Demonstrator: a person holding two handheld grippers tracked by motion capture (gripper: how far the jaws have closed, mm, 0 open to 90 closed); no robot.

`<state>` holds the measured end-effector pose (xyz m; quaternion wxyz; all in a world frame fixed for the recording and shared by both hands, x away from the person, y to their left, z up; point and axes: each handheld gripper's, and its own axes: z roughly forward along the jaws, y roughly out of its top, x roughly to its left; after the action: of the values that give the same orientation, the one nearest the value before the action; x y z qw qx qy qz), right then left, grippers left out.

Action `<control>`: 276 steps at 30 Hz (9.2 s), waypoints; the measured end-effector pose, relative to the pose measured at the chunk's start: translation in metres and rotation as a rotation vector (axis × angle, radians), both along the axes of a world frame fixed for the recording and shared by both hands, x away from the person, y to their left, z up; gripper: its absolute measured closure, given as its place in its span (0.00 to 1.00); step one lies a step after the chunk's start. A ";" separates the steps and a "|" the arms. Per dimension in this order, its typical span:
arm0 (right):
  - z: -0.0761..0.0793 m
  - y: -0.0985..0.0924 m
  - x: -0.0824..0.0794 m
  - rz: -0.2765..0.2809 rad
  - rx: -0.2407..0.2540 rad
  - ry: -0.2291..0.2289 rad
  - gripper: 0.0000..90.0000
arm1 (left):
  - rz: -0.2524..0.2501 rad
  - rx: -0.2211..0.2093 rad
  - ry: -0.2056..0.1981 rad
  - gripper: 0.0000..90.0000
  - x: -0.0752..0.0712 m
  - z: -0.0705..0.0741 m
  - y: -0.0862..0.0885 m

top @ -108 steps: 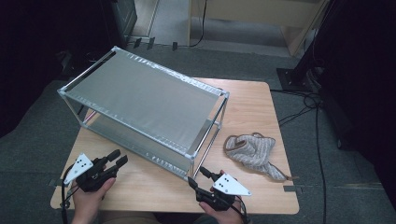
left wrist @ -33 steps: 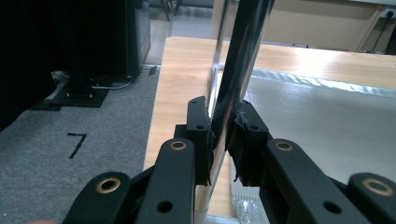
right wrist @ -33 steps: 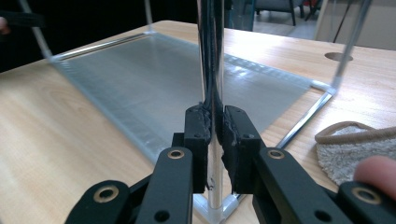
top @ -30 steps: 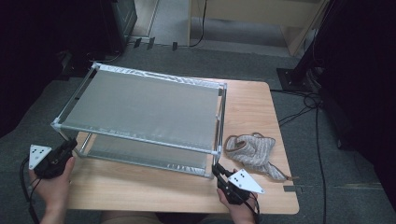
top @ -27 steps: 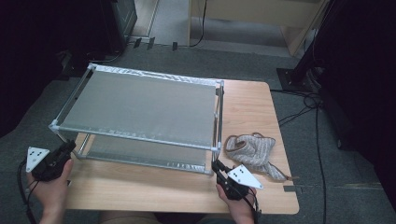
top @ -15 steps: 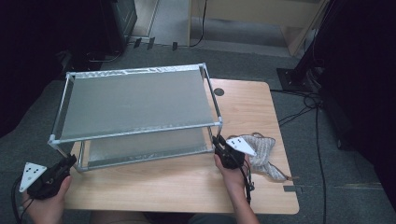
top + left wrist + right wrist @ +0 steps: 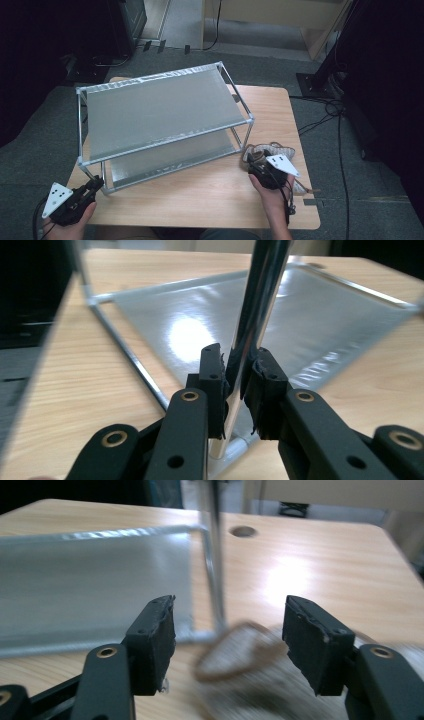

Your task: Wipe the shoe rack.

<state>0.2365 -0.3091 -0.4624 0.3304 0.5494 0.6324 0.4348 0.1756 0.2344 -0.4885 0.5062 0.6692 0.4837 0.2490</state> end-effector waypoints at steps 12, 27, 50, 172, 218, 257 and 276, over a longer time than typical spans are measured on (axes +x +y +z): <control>-0.034 -0.039 -0.001 -0.119 0.002 0.185 0.18 | -0.195 -0.036 -0.009 0.85 -0.019 -0.001 -0.017; -0.046 -0.034 0.015 -0.243 -0.070 0.236 0.22 | -0.299 0.009 -0.031 0.88 -0.026 0.000 -0.032; -0.056 -0.054 0.007 -0.316 -0.078 0.294 0.43 | -0.301 0.004 -0.040 0.87 -0.025 0.000 -0.033; 0.086 0.087 0.007 0.120 0.053 -0.260 0.65 | -0.425 0.068 -0.100 0.90 -0.023 -0.004 -0.050; 0.071 0.201 -0.075 0.574 0.029 -0.275 0.65 | -0.449 0.064 -0.105 0.91 -0.022 -0.004 -0.051; -0.021 0.035 0.029 -0.041 0.042 0.041 0.65 | -0.464 0.066 -0.107 0.91 -0.022 -0.005 -0.051; -0.031 0.050 0.071 -0.074 0.028 0.078 0.30 | -0.471 0.066 -0.114 0.90 -0.023 -0.005 -0.053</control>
<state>0.3074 -0.2591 -0.4936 0.3139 0.5935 0.6178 0.4093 0.1528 0.1811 -0.4940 0.5548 0.7644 0.2766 0.1773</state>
